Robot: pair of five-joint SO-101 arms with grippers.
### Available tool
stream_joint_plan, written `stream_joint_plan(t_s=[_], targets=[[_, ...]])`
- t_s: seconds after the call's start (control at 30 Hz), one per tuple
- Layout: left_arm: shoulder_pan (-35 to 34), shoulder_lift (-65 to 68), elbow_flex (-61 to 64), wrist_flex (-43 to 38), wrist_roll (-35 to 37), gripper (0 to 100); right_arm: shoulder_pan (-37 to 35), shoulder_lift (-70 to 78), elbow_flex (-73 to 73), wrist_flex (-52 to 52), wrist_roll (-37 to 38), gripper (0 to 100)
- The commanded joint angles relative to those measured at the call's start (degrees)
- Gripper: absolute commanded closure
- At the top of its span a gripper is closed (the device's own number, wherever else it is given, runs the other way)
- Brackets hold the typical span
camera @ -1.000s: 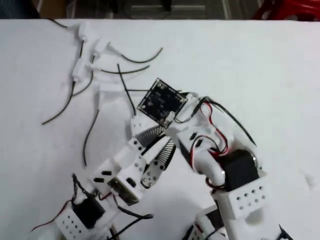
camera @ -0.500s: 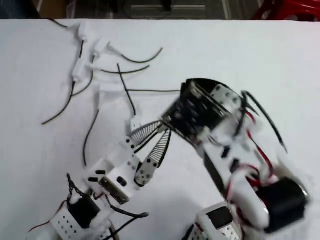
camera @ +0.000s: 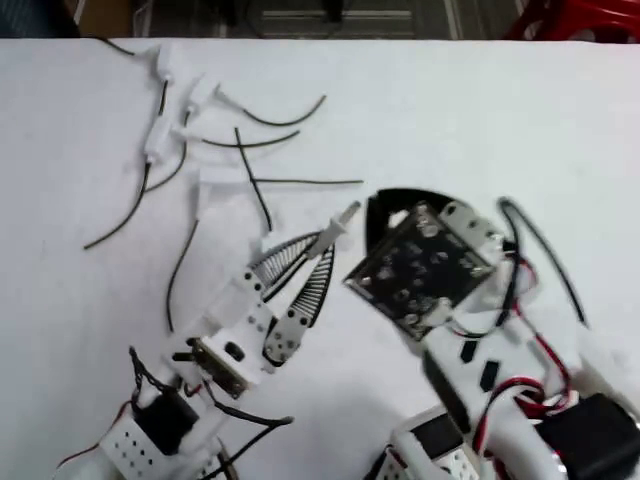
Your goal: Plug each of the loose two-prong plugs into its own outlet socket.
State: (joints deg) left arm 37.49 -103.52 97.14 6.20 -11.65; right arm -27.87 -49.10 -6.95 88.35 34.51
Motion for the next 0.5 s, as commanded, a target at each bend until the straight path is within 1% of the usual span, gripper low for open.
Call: stream_joint_plan(t_s=[0.0, 0.07, 0.23, 0.33, 0.47], targets=[[-0.75, -0.92, -0.18, 0.09, 0.62, 98, -5.85, 0.75, 5.27, -1.36, -0.97, 98.0], [-0.75, -0.92, -0.18, 0.09, 0.62, 98, -7.78, 0.31, 9.93, -4.53, -0.97, 98.0], [-0.75, -0.92, -0.18, 0.09, 0.62, 98, -7.96, 0.31, 18.55, -12.35, -0.97, 98.0], [-0.75, -0.92, -0.18, -0.09, 0.62, 98, -6.55, 0.31, 21.89, -14.90, -0.97, 98.0], [-0.75, -1.01, -0.18, -0.26, 0.62, 98, -2.77, 0.31, 26.37, -17.27, -0.97, 98.0]])
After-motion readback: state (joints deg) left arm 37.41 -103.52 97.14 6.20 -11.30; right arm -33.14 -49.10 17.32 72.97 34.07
